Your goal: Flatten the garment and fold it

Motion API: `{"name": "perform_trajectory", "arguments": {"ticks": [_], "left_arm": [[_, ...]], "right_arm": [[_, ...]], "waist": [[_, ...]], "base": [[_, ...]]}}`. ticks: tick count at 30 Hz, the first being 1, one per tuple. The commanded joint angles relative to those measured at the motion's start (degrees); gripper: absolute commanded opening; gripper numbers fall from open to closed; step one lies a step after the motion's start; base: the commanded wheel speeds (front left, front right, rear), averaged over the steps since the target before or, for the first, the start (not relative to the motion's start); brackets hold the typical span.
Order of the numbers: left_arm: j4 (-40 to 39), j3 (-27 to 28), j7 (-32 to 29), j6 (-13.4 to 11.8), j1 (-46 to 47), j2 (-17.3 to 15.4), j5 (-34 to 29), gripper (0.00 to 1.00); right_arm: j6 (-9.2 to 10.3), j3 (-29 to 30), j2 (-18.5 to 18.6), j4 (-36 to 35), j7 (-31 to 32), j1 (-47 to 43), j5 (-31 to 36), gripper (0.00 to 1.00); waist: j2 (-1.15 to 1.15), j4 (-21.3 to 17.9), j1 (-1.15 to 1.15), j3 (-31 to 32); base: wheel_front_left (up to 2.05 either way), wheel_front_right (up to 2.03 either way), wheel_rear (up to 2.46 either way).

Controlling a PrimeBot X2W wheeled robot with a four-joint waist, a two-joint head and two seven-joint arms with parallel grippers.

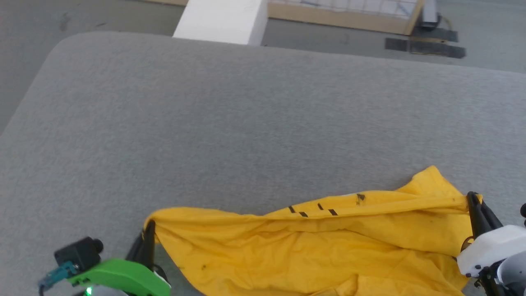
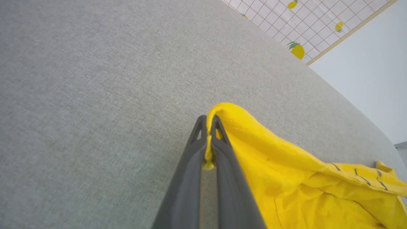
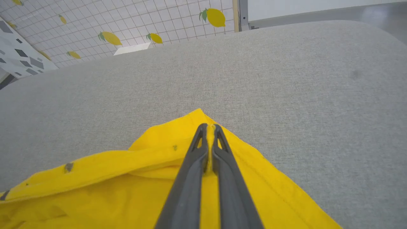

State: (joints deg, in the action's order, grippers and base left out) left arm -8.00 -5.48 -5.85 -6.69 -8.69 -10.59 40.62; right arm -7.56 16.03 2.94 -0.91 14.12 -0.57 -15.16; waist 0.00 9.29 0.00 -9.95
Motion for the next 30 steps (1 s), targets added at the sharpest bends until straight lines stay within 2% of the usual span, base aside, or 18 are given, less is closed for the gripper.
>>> {"name": "perform_trajectory", "arguments": {"ticks": [1, 5, 9, 11, 12, 13, 17, 21, 24, 30], "left_arm": [[-0.63, 0.46, 0.65, 0.04, 1.56, -0.72, -0.75, 0.0], [-2.2, 1.2, 0.82, 1.16, 6.47, -2.22, -0.94, 0.0], [-3.39, 2.1, 0.09, 2.74, 14.74, -3.03, 0.75, 0.0], [-3.17, 2.87, -0.86, 3.23, 20.44, -2.66, 3.04, 0.0], [-2.12, 3.17, -2.99, 3.2, 28.45, -3.64, 3.8, 0.0], [-1.43, 3.3, -3.46, 3.23, 31.29, -4.06, 3.8, 0.0], [2.92, 3.14, -5.13, 2.83, 45.0, -5.01, 3.29, 0.0], [7.93, 3.43, -5.46, 1.92, 58.06, -4.86, 3.03, 0.0], [11.96, 3.88, -3.77, 1.1, 67.09, -5.78, 0.89, 0.0], [18.45, 5.47, 2.1, -0.33, 83.59, -7.73, -3.17, 0.0]], "right_arm": [[0.08, -0.18, -0.04, -1.28, 0.08, -0.49, -0.42, 0.0], [0.08, -1.12, -0.05, -5.48, 2.66, -0.04, 0.79, 0.0], [0.08, -4.16, 0.44, -10.25, 8.57, 4.19, 4.26, 0.0], [0.08, -6.22, 3.02, -11.6, 12.41, 8.29, 5.01, 0.0], [0.08, -9.41, 7.7, -12.22, 17.63, 15.41, 4.67, 0.0], [0.08, -10.64, 9.37, -12.16, 19.18, 17.91, 4.48, 0.0], [0.08, -16.72, 16.45, -9.26, 25.11, 31.42, 3.53, 0.0], [0.08, -22.19, 20.65, -4.27, 27.82, 45.83, 2.99, 0.0], [0.08, -25.56, 21.51, -0.31, 28.04, 55.73, 3.82, 0.0], [0.08, -28.87, 19.74, 7.67, 25.32, 73.38, 8.02, 0.0]], "waist": [[0.0, -2.61, 0.0, 1.73], [0.0, -3.53, 0.0, 1.57], [0.0, -4.43, 0.0, 0.54], [0.0, -4.9, 0.0, -0.75], [0.0, -5.74, 0.0, -3.09], [0.0, -5.98, 0.0, -3.98], [0.0, -7.17, 0.0, -8.91], [0.0, -8.08, 0.0, -14.06], [0.0, -8.78, 0.0, -17.56], [0.0, -10.06, 0.0, -23.0]], "base": [[0.0, 0.0, 0.0], [0.0, 0.0, 0.0], [0.0, 0.0, 0.0], [0.0, 0.0, 0.0], [0.0, 0.0, 0.0], [0.0, 0.0, 0.0], [0.0, 0.0, 0.0], [0.0, 0.0, 0.0], [0.0, 0.0, 0.0], [0.0, 0.0, 0.0]]}}
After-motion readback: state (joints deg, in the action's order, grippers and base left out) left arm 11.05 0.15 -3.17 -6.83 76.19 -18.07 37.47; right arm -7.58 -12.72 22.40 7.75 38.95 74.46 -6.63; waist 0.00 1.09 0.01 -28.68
